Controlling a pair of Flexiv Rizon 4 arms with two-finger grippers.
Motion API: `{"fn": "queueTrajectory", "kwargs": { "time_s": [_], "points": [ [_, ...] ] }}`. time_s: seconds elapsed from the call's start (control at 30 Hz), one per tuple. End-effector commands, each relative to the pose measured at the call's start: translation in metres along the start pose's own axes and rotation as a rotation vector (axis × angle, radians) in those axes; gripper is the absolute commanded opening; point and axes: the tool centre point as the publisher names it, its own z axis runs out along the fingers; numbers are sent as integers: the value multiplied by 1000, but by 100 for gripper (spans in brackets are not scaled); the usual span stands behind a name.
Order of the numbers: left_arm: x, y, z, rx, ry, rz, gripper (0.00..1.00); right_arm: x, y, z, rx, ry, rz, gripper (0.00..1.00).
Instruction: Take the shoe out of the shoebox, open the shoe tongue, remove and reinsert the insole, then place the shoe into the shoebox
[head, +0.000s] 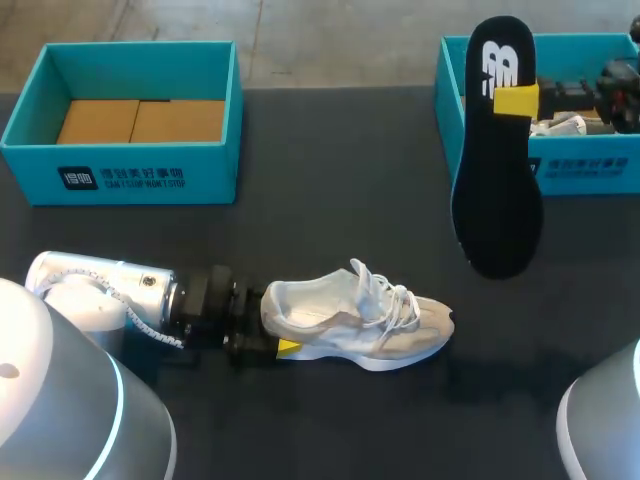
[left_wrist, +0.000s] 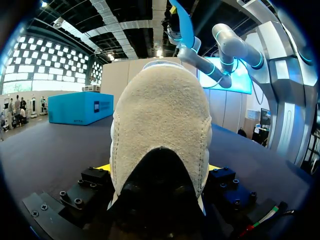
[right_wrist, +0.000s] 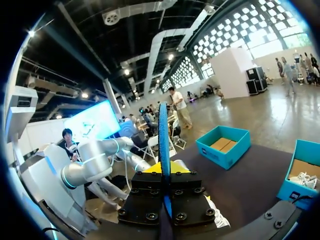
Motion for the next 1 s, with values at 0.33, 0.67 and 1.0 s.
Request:
{"fn": "queueTrajectory", "kwargs": {
  "time_s": [0.33, 0.67, 1.0],
  "points": [
    [-1, 3, 1, 0, -2, 1, 0, 42, 11, -25, -62, -26, 25, 0],
    [-1, 3, 1, 0, -2, 1, 0, 79, 7, -33, -70, -35, 91, 0],
    [-1, 3, 1, 0, -2, 1, 0, 106, 14, -19, -52, -17, 107, 0]
  ]
}}
